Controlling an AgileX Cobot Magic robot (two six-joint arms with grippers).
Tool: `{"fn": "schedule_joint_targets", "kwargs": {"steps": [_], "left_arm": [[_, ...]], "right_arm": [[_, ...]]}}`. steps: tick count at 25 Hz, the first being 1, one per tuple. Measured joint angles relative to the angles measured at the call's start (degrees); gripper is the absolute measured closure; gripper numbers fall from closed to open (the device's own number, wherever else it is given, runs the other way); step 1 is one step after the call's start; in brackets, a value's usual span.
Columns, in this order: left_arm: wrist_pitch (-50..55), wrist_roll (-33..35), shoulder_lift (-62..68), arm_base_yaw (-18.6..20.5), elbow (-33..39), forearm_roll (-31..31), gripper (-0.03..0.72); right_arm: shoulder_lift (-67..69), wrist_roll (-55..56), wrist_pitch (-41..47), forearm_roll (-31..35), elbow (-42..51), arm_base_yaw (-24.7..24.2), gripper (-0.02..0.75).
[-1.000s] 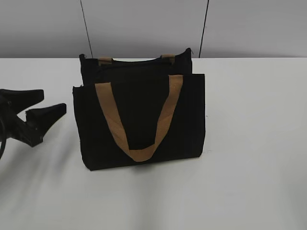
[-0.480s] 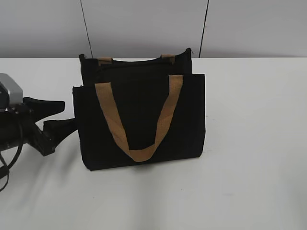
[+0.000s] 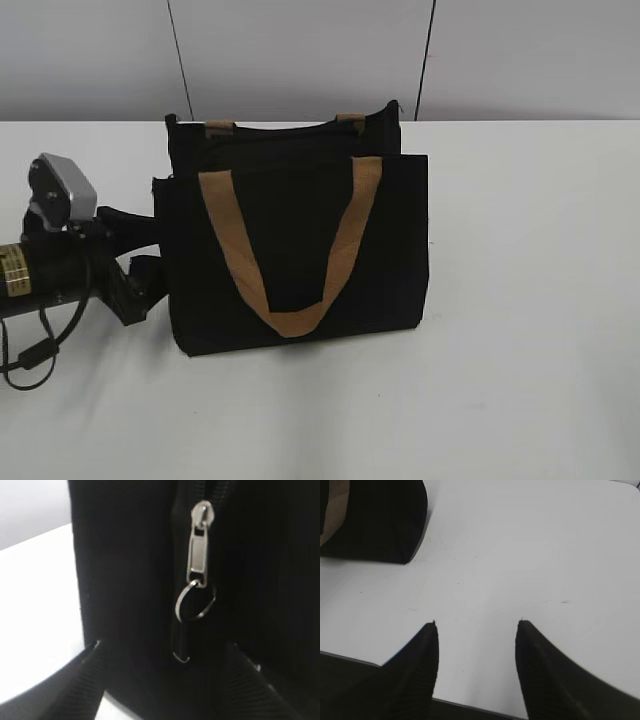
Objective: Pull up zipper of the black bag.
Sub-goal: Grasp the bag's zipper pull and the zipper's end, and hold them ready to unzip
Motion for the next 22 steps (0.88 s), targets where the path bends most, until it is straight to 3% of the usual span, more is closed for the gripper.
{"fn": "schedule_joint_targets", "kwargs": {"steps": [4,7,14,22], "left_arm": [[0.14,-0.26,2.14,-2.17,-2.56,-0.57,0.188],[0.16,-0.26,2.55,-2.61,-3.29,-0.62,0.275],[1.03,-0.43,2.59,-2.79,-3.46,-0.56,0.646],[5.98,-13.17,-2.08,-2.83,-3.46,-1.81,0.673]], "right_arm": [[0.00,0.00,0.00,0.00,0.00,0.00,0.346],[0.00,0.00,0.00,0.00,0.00,0.00,0.346],[0.00,0.00,0.00,0.00,0.00,0.00,0.346],[0.00,0.00,0.00,0.00,0.00,0.00,0.346]]}}
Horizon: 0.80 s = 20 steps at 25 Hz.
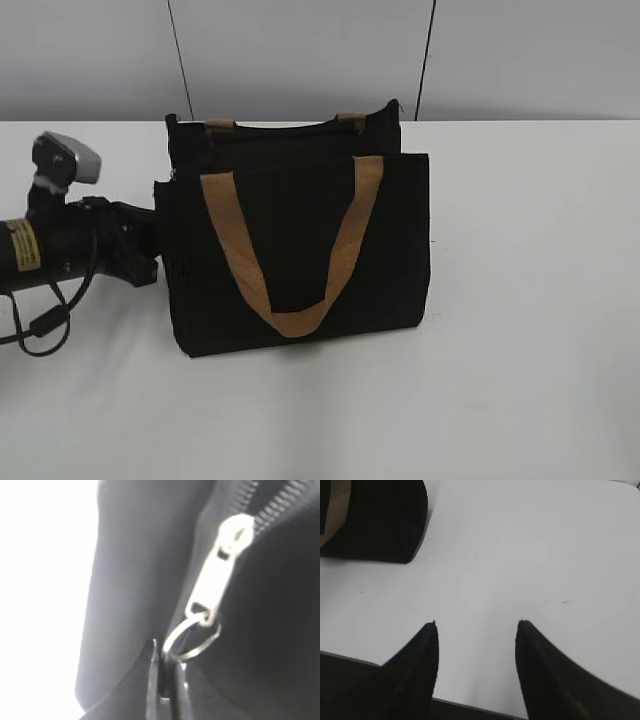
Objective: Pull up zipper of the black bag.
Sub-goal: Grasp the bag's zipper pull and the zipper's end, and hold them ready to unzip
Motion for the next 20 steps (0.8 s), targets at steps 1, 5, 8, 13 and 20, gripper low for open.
{"fn": "schedule_joint_targets", "kwargs": {"steps": [1,5,8,13,20], "left_arm": [[0.88,-1.59,-1.44,0.00,0.00,0.06,0.673],[6.22,-9.71,-10.18,0.00,0.00,1.47,0.673],[12.74,-16.75,-18.16,0.00,0.00,3.89,0.674],[15.83,-26.86,-31.83,0.00,0.05,9.32,0.675],[17.43,-38.16,-40.37,-0.07,0.10,19.80,0.676]], "right_arm": [[0.00,0.00,0.00,0.00,0.00,0.00,0.346],[0.00,0.00,0.00,0.00,0.00,0.00,0.346],[0.00,0.00,0.00,0.00,0.00,0.00,0.346],[0.00,0.00,0.00,0.00,0.00,0.00,0.346],[0.00,0.00,0.00,0.00,0.00,0.00,0.346]]}}
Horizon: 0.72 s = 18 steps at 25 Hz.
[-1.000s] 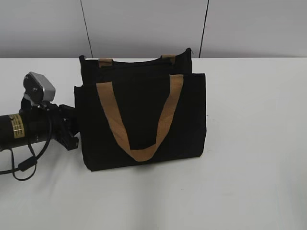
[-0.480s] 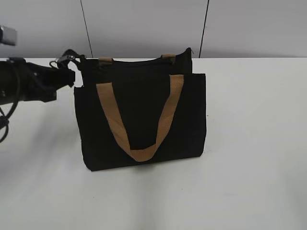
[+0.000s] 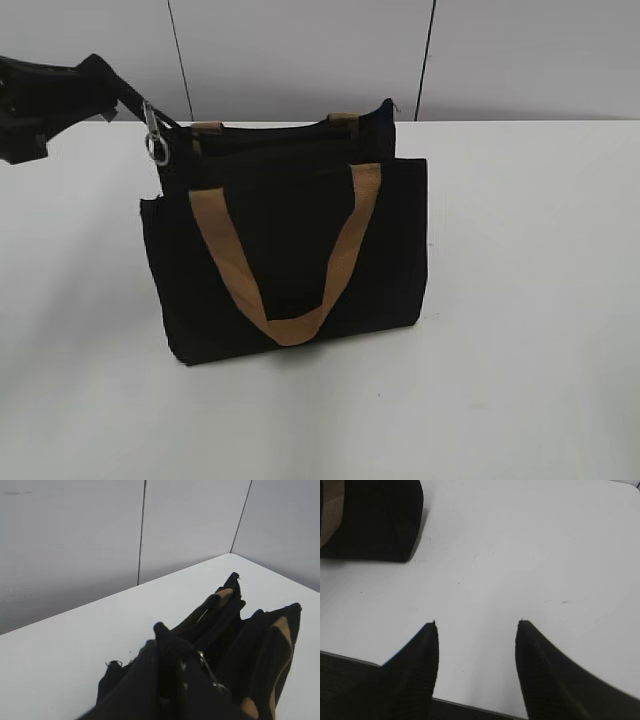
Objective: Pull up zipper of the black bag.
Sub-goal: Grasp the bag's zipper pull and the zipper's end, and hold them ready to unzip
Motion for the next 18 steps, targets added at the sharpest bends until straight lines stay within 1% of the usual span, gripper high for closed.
{"fn": "schedule_joint_targets", "kwargs": {"steps": [18], "left_arm": [[0.68,-1.15,-0.11,0.00,0.00,1.03,0.675]], "right_arm": [[0.00,0.00,0.00,-0.30,0.00,0.00,0.346]]}}
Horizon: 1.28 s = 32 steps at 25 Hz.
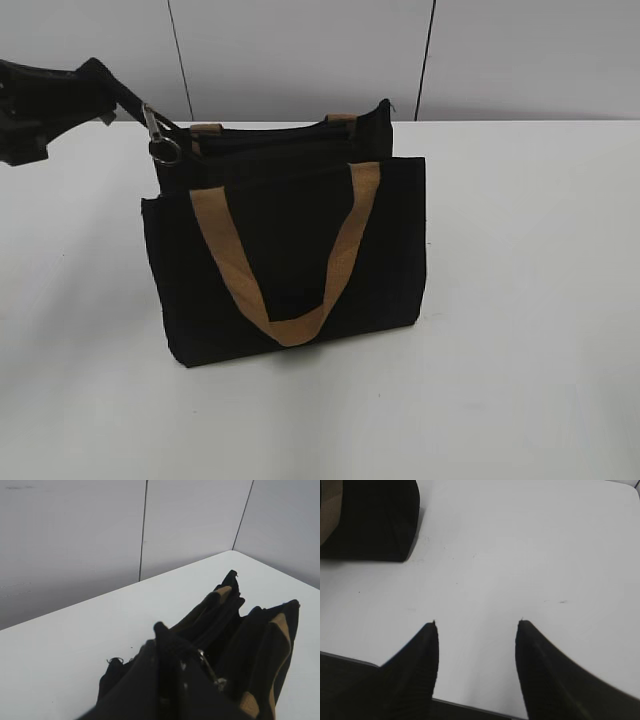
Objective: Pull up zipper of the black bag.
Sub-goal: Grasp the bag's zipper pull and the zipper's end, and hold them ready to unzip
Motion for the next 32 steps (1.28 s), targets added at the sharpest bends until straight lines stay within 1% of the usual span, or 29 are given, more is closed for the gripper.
{"fn": "schedule_joint_targets", "kwargs": {"steps": [11,15,23,28,32], "left_arm": [[0.00,-0.05,0.00,0.00,0.00,0.06,0.675],[0.00,-0.05,0.00,0.00,0.00,0.12,0.675],[0.05,-0.05,0.00,0.00,0.00,0.19,0.676],[0.05,-0.05,0.00,0.00,0.00,0.19,0.676],[0.05,-0.05,0.00,0.00,0.00,0.19,0.676]], "right_arm": [[0.00,0.09,0.00,0.08,0.00,0.00,0.346],[0.00,1.37,-0.06,3.94,0.00,0.00,0.346],[0.39,1.77,-0.33,5.07,0.00,0.00,0.346],[9.36,1.63,0.57,5.97,-1.89,0.00,0.346],[16.24,-0.21,-2.23,6.27,-2.72,0.00,0.346]]}}
